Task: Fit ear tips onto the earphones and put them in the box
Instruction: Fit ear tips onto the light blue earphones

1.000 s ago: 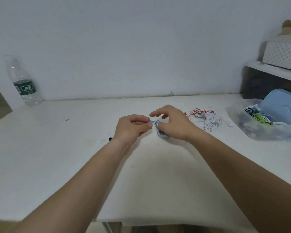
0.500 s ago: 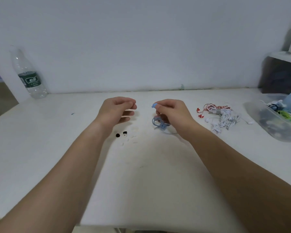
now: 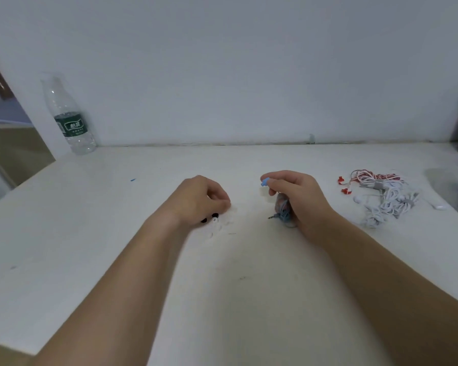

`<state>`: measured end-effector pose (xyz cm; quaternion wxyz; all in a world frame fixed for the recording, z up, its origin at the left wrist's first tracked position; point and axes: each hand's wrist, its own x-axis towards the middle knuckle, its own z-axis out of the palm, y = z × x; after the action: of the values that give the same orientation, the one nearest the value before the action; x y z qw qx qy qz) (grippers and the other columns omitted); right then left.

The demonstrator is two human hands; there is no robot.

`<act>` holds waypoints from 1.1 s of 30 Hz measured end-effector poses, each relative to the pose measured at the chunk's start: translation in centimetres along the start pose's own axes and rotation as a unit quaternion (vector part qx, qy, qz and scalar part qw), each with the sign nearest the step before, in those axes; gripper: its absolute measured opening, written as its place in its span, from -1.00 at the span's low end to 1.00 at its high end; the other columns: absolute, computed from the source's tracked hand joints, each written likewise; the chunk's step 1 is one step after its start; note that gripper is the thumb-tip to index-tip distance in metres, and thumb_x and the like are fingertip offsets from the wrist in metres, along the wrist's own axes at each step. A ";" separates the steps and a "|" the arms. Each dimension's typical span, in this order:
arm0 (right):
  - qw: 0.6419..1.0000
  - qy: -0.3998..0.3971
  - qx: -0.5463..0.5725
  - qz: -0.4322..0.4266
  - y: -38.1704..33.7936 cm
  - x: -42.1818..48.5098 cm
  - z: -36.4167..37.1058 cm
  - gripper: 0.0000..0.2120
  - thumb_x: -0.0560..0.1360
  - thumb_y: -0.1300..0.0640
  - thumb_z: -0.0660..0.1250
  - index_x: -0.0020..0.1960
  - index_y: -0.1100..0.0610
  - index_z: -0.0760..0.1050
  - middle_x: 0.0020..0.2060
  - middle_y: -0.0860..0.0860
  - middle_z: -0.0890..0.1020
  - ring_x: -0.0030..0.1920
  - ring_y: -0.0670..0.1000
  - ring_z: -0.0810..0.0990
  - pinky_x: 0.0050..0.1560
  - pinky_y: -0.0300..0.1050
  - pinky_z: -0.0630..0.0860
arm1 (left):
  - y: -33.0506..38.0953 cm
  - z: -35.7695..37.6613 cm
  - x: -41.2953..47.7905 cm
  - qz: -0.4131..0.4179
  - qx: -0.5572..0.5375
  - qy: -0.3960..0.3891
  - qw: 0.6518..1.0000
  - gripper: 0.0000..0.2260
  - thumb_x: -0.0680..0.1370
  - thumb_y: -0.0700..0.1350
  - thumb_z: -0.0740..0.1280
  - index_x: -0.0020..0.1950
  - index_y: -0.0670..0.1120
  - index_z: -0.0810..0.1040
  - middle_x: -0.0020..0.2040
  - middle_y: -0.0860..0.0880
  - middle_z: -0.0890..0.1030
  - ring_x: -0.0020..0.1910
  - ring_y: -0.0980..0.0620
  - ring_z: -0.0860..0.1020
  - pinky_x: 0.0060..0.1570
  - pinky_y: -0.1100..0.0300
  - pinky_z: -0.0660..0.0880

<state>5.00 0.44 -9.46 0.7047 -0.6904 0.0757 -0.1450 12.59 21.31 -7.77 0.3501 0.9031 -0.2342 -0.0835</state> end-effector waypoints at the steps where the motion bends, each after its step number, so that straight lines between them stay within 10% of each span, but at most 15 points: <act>1: 1.000 -0.001 -0.005 -0.003 0.0 0.0 0.0 -0.86 0.52 0.22 0.39 -0.14 0.08 0.71 -0.28 0.00 0.59 -0.30 -0.02 0.40 -0.33 -0.22 0.35 | 0.1 0.2 0.1 0.001 0.003 -0.004 1.000 -0.98 0.48 -0.08 0.46 -0.14 0.03 0.69 -0.24 0.01 0.69 -0.41 0.06 0.57 -0.32 0.19 0.54; 12: 1.000 -0.013 -0.005 -0.009 -0.2 -0.4 -0.1 -0.90 0.53 0.22 0.40 -0.07 0.13 0.69 -0.30 0.01 0.64 -0.40 -0.11 0.42 -0.34 -0.24 0.35 | 0.5 -0.1 -0.1 0.012 -0.063 0.077 0.995 -0.94 0.49 -0.11 0.48 -0.17 0.04 0.69 -0.21 0.03 0.67 -0.31 0.13 0.55 -0.26 0.30 0.47; 21: 0.999 -0.011 0.023 -0.020 -1.3 -1.6 -0.3 -0.88 0.57 0.25 0.35 0.06 0.16 0.64 -0.26 0.04 0.69 -0.51 -0.04 0.32 -0.42 -0.15 0.36 | 3.2 1.4 -1.2 -0.010 -0.479 0.011 0.878 -0.83 0.56 -0.24 0.38 0.09 -0.06 0.69 -0.10 -0.01 0.66 -0.14 0.10 0.58 -0.13 0.27 0.50; 33: 0.995 -0.055 0.034 -0.070 -2.2 -2.6 0.1 -0.87 0.59 0.29 0.31 0.13 0.24 0.54 -0.29 0.00 0.71 -0.46 -0.02 0.42 -0.39 -0.17 0.45 | 4.4 1.8 -1.9 -0.012 -0.571 -0.030 0.820 -0.86 0.56 -0.33 0.34 0.10 -0.20 0.56 0.09 -0.20 0.70 0.05 -0.06 0.70 -0.08 0.32 0.62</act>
<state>2.31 1.34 -7.52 0.7188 -0.6769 -0.0163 -0.1579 8.79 18.34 -6.13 0.7948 0.5411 -0.1438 -0.2342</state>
